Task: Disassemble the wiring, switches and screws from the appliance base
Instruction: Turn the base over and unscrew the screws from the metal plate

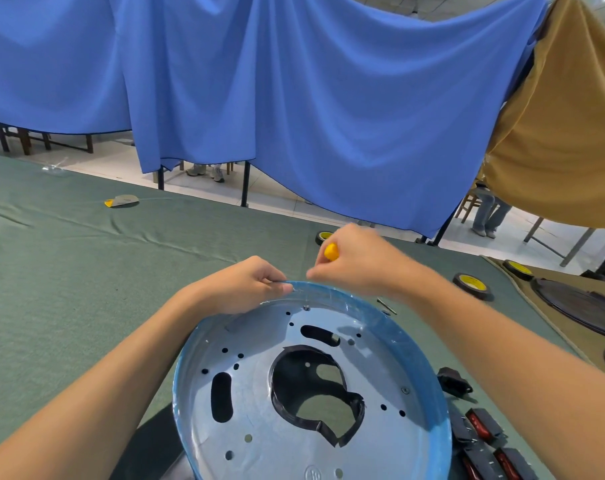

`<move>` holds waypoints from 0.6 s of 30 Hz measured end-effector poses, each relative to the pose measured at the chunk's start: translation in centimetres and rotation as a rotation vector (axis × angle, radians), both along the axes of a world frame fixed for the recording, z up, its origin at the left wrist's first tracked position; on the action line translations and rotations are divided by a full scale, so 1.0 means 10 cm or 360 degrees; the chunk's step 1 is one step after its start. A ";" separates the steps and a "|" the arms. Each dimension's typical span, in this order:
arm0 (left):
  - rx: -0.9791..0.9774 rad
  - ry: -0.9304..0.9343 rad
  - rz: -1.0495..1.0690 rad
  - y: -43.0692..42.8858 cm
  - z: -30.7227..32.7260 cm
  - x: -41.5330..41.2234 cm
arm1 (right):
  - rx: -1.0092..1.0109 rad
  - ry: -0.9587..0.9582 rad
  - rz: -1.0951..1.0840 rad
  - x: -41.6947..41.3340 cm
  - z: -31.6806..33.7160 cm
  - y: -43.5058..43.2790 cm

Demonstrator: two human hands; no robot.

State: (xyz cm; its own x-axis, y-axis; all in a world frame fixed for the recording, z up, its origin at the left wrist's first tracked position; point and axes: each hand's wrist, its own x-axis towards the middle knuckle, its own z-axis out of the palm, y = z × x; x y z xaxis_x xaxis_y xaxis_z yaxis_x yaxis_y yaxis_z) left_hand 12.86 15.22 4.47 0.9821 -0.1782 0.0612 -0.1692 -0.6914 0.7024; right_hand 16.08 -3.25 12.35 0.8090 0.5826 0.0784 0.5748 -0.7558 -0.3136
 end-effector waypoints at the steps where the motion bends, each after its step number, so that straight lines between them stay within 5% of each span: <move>1: -0.0001 -0.0006 -0.0002 0.00 0.00 0.00 | -0.0115 0.0013 -0.0060 -0.01 -0.09 0.02; 9: -0.0030 -0.0002 0.0007 -0.02 0.02 -0.02 | -0.0303 -0.0411 -0.0247 -0.13 -0.50 0.19; 18: 0.0009 -0.0015 0.0025 -0.01 0.00 -0.01 | -0.0355 -0.0242 -0.0284 -0.14 -0.46 0.31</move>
